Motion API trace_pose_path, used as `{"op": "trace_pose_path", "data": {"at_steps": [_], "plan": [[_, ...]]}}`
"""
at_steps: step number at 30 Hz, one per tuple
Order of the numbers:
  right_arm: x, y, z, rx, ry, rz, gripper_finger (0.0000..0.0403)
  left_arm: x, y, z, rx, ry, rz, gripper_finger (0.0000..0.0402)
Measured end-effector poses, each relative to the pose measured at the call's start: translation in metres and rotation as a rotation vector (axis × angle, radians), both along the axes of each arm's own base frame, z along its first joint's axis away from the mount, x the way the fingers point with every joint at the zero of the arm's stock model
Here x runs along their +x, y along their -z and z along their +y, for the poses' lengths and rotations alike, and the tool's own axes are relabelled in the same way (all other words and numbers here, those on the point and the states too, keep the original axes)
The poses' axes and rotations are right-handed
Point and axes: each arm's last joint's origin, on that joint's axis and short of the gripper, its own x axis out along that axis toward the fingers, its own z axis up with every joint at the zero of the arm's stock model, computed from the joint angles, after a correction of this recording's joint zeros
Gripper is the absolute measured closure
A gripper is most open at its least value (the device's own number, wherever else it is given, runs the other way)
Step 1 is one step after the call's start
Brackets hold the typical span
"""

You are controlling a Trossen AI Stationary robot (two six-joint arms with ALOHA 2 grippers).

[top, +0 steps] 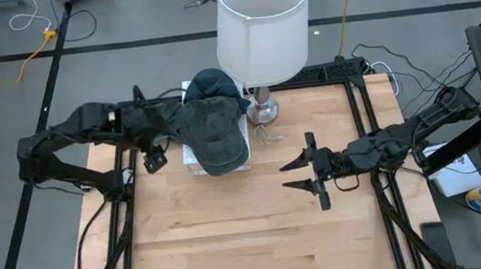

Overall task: Pick & Place hat
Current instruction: Stack the gray cap on the gray caps on the shelf

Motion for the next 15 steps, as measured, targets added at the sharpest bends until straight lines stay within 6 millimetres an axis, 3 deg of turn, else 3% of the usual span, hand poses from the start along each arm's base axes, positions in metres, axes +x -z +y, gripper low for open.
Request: {"op": "trace_pose_path", "data": {"at_steps": [9,15], "plan": [[0.000,0.005,0.000,-0.021,-0.005,0.010,0.0239,0.000,0.051,0.009,0.176,-0.067,0.157,0.0118],[0.000,0.004,0.000,-0.075,-0.012,0.007,0.0239,-0.014,0.073,0.021,0.175,-0.366,0.032,0.0113]]}}
